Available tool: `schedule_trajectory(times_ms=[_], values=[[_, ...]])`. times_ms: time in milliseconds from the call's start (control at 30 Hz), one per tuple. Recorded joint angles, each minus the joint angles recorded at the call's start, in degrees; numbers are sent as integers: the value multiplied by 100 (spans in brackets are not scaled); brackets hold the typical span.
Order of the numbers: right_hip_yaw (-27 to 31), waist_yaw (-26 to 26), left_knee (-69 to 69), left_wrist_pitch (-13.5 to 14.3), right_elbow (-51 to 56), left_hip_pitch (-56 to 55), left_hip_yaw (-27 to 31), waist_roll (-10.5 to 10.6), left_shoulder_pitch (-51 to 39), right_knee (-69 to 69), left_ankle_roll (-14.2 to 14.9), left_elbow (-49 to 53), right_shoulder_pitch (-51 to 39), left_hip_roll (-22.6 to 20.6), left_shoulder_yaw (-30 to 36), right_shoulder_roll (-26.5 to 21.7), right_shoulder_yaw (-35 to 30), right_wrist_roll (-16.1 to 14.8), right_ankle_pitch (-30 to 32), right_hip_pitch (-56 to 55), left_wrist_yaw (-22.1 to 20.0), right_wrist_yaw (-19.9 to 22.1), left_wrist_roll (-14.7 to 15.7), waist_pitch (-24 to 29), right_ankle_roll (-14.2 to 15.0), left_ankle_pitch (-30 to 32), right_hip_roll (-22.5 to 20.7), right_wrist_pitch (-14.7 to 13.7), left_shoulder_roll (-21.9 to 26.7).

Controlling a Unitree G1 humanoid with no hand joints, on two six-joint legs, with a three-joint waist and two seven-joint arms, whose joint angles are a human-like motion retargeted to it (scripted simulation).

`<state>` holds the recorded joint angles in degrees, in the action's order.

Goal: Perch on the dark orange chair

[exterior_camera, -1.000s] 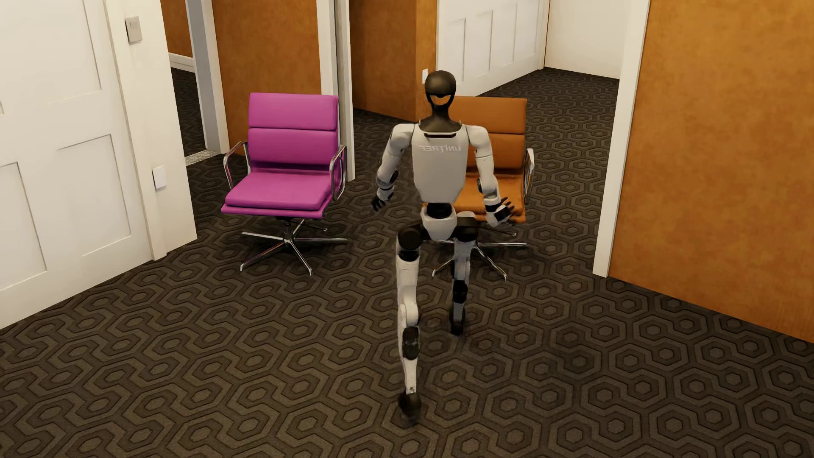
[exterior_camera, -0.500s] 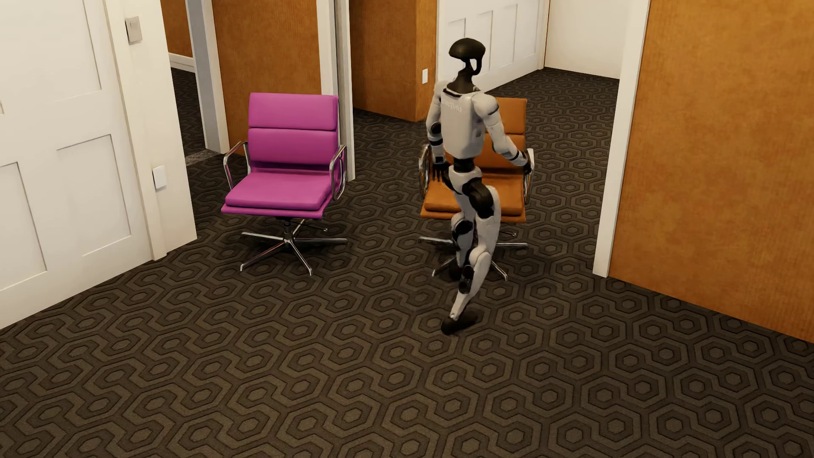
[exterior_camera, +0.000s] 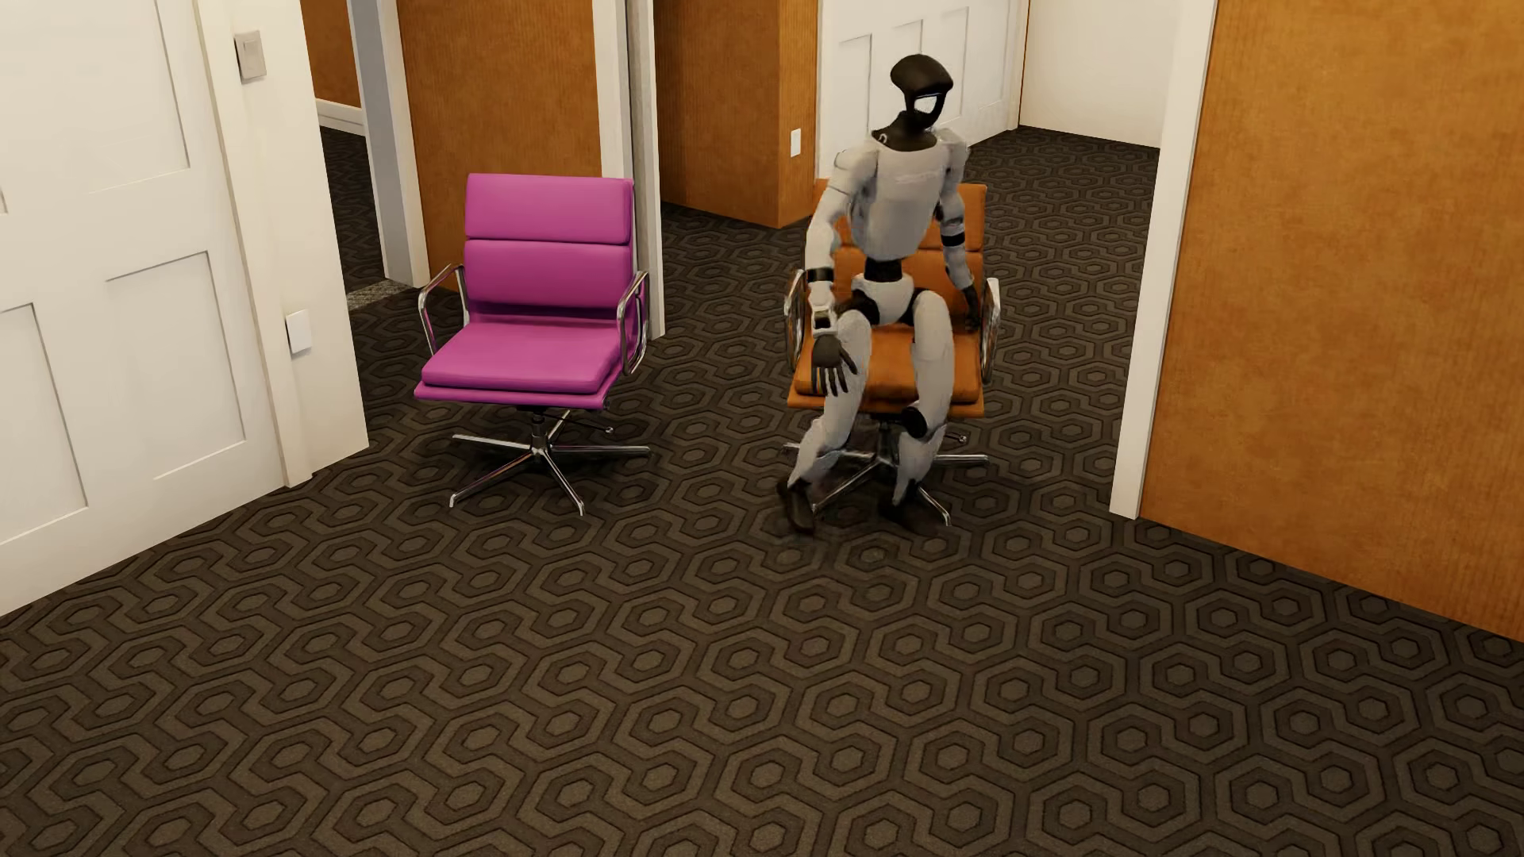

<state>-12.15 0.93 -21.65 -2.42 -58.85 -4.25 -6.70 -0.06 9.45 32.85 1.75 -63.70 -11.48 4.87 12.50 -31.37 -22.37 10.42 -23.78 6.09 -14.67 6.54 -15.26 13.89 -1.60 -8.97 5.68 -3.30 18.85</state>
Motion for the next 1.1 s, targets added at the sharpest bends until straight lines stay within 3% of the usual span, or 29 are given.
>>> schedule_trajectory(times_ms=[33,67,100,133,200,233,267,300,333,367,400,467,500,533,567,600,633,700,733,800,833,867,967,1100], values=[[133,-23,132,16,-34,-46,0,-66,-102,-433,-2,51,-123,-75,-106,101,-129,-124,72,-60,-242,213,-13,105,-45,38,-24,38,3],[227,22,-43,-128,-37,-255,15,-55,-170,-651,46,179,-158,-72,-149,138,-153,-176,32,-224,-226,356,32,204,-206,39,-52,231,-13],[336,14,-606,181,-190,-660,140,30,-390,-507,222,67,-312,25,77,174,-337,-174,34,-517,-124,610,101,428,-204,-128,36,-55,-154],[490,3,-1496,195,-226,-1305,404,82,-570,-188,513,134,-404,277,265,223,-384,-277,-30,-973,-220,565,163,598,-116,-230,179,-180,-121],[537,-12,-2870,109,-266,-2360,775,32,-840,812,688,487,-518,626,440,305,-484,-81,-296,-1957,-169,416,-14,958,304,-427,614,-104,-2],[649,-65,-3066,216,-274,-2666,860,15,-1052,1457,708,601,-607,636,491,306,-568,-6,-416,-2558,-240,339,4,1128,418,-480,809,-74,36],[978,-64,-3220,141,-248,-2971,1140,61,-1230,2013,655,714,-605,550,557,281,-595,125,-500,-3199,-105,224,-249,1226,522,-381,922,-84,75],[1306,-80,-3401,192,-198,-3148,1447,70,-1397,2489,785,958,-602,487,669,267,-636,145,-609,-3704,-355,256,-89,1384,565,-650,969,-133,54],[1624,-90,-3715,240,-76,-3381,1541,65,-1634,3180,601,1076,-575,389,772,237,-659,197,-687,-4402,-463,286,-143,1504,560,-1158,969,-124,87],[1859,-95,-4366,209,4,-3892,1603,84,-1803,3811,511,1329,-551,293,791,200,-583,380,-843,-5056,-414,222,-261,1584,620,-1326,1036,77,135],[2063,-125,-5143,202,117,-4480,1719,159,-2104,4357,734,1459,-536,196,914,154,-422,436,-1064,-5497,-543,216,-350,1753,839,-1429,1301,18,108],[2399,-70,-6343,99,336,-4988,1584,88,-2551,5480,828,1834,-378,320,1122,241,-225,222,-1499,-6222,-857,673,-438,2161,1016,-2027,1543,161,218],[2558,-69,-6976,34,445,-5247,1691,13,-2679,6001,1050,2044,-348,488,1111,328,-294,88,-1672,-6568,-1056,971,-451,2286,941,-2268,1446,210,350],[2777,-132,-7516,59,605,-5480,1781,-38,-2848,6477,1094,2270,-314,498,1109,457,-188,108,-1811,-6871,-1042,1153,-378,2445,938,-2433,1376,244,624],[2937,-147,-7961,-140,714,-5551,1828,-128,-2983,6912,1163,2415,-374,508,1044,597,0,-105,-1911,-7093,-1259,1382,-382,2650,956,-2624,1336,174,624],[3154,-175,-8357,-117,889,-5736,1880,-124,-3124,7268,1196,2449,-354,524,1118,629,31,-99,-1883,-7331,-1292,1525,-343,2738,1029,-2691,1302,110,750],[3169,-170,-8607,-201,953,-5753,1912,-112,-3238,7449,1228,2385,-389,594,1245,641,11,-61,-1870,-7325,-1565,1643,-218,2860,1063,-2703,1298,117,826],[3007,-210,-8683,-320,786,-5553,1971,-91,-3386,7408,1321,2122,-475,688,1347,800,-74,66,-1678,-6997,-1687,1673,-58,3167,1171,-2535,1403,169,812],[2949,-200,-8736,-315,671,-5506,1991,-97,-3395,7392,1479,2036,-399,792,1363,836,-134,-29,-1590,-6899,-1664,1705,68,3167,1238,-2399,1445,260,719],[2878,-202,-8925,-458,640,-5298,1982,-121,-3201,7468,1538,1884,-247,1044,1325,837,-133,133,-1577,-6624,-1694,1289,22,3072,1262,-2368,1424,278,634],[2833,-214,-9048,-458,665,-5211,1993,-65,-3121,7547,1493,1835,-193,1041,1338,800,-148,149,-1694,-6445,-1729,1216,19,3027,1300,-2477,1494,112,578],[2797,-227,-9068,-385,620,-5039,1947,-77,-3056,7590,1384,1770,-135,1022,1338,823,-151,300,-1782,-6298,-1667,1106,96,2963,1293,-2637,1526,194,511],[2717,-160,-9117,-484,42,-4842,1967,-54,-3160,7602,1252,1232,-183,959,1348,1160,21,-120,-1862,-6056,-1782,1278,331,2837,1384,-2928,1578,217,150],[2639,-183,-9144,-578,-261,-4775,1914,-131,-3139,7574,1329,1041,-274,1011,1256,1206,6,-126,-1837,-5952,-1872,1245,448,2841,1449,-2910,1670,347,-21]])
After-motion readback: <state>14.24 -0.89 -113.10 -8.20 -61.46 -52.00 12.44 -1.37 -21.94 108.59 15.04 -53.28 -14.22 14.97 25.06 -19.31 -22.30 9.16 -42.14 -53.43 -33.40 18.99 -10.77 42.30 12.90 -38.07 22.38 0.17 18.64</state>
